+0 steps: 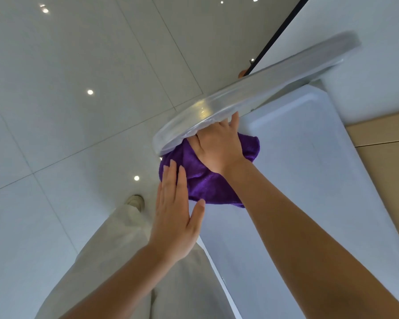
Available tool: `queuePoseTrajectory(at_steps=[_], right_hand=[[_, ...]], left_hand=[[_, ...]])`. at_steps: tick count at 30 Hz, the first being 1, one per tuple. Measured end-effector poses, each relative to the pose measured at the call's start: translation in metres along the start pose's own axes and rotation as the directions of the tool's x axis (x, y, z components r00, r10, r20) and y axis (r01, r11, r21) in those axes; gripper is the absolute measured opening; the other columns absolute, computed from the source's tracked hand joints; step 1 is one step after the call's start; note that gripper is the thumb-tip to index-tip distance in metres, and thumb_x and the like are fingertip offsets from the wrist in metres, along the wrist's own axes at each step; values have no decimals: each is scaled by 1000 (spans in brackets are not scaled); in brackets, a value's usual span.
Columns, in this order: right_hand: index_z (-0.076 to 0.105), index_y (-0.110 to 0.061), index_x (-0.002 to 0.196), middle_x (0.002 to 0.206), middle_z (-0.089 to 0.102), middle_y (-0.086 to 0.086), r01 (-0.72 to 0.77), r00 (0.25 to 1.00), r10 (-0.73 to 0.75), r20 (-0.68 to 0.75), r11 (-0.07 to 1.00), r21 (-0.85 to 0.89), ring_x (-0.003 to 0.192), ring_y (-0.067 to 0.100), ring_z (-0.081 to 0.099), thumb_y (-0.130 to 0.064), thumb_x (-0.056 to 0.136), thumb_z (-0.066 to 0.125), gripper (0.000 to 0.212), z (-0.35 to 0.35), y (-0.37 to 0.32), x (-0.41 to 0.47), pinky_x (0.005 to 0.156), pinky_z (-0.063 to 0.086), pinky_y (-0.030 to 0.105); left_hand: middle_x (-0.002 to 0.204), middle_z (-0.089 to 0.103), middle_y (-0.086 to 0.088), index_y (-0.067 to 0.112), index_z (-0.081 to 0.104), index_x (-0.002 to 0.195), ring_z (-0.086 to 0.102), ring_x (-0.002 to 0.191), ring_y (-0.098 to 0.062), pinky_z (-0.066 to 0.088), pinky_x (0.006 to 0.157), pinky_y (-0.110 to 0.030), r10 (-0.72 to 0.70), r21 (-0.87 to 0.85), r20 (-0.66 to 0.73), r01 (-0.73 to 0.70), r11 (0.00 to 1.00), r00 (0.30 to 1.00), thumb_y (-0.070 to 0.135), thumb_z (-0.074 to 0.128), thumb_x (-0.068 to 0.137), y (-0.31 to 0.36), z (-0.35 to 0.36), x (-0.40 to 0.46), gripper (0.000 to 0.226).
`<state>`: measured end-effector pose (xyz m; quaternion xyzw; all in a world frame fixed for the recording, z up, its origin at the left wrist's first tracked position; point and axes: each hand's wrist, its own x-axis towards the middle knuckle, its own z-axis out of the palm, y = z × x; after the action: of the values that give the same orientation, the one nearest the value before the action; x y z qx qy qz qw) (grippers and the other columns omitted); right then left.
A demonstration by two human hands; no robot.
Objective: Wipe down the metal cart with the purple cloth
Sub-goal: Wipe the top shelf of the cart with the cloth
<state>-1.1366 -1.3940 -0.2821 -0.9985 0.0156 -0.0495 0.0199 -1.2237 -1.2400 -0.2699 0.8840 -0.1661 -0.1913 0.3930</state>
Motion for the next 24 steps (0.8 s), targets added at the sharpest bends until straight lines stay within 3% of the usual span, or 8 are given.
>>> queuePoseTrajectory(at_steps=[3,6,10,12,15,20,24], right_hand=[[68,-13,71,68,65,7,-47,994,45,-95,999,-21,77,32,63,-36,86,41,39,-5,-3,5,93,42,60],[66,-8,74,71,64,8,222,956,-178,-234,958,179,70,29,59,-21,87,45,28,2,-5,-9,82,41,40],[65,-9,70,66,62,5,362,927,-334,-172,916,171,61,25,55,-23,92,42,35,11,3,-6,65,40,35],[63,-10,65,58,58,3,376,924,-362,-124,918,124,52,23,51,-25,92,39,39,11,8,3,55,31,29],[61,-11,63,53,53,2,361,932,-356,-65,927,103,47,21,47,-28,93,33,44,9,28,12,55,23,28],[58,-7,62,53,50,5,346,938,-336,-87,924,164,48,23,45,-24,93,36,41,11,56,16,53,37,33],[55,-6,61,53,49,6,371,926,-346,-154,909,188,49,25,43,-21,92,39,38,15,73,19,53,38,34]], left_hand=[[155,3,-7,8,3,146,-9,140,-6,-2,116,-24,13,127,0,-12,992,1000,46,27,89,1,1,14,72],[155,12,-15,4,11,147,-1,142,-12,10,115,-36,30,173,1,-30,984,1000,43,29,89,-2,1,19,73],[150,23,-23,-3,20,143,11,140,-25,15,114,-39,60,243,-55,-45,969,997,36,36,88,-2,6,19,69],[149,25,-25,-5,22,141,13,139,-28,11,114,-36,71,281,-84,-45,959,994,34,37,88,3,9,23,68],[148,28,-26,-7,24,139,13,138,-29,8,114,-38,121,322,-85,-88,943,989,32,38,87,8,14,30,66],[149,28,-22,-8,27,140,14,139,-29,16,114,-41,147,329,-58,-120,937,987,32,36,88,14,21,46,67],[148,30,-21,-7,32,139,17,139,-28,19,113,-42,164,309,-48,-141,940,985,32,36,89,19,24,59,64]])
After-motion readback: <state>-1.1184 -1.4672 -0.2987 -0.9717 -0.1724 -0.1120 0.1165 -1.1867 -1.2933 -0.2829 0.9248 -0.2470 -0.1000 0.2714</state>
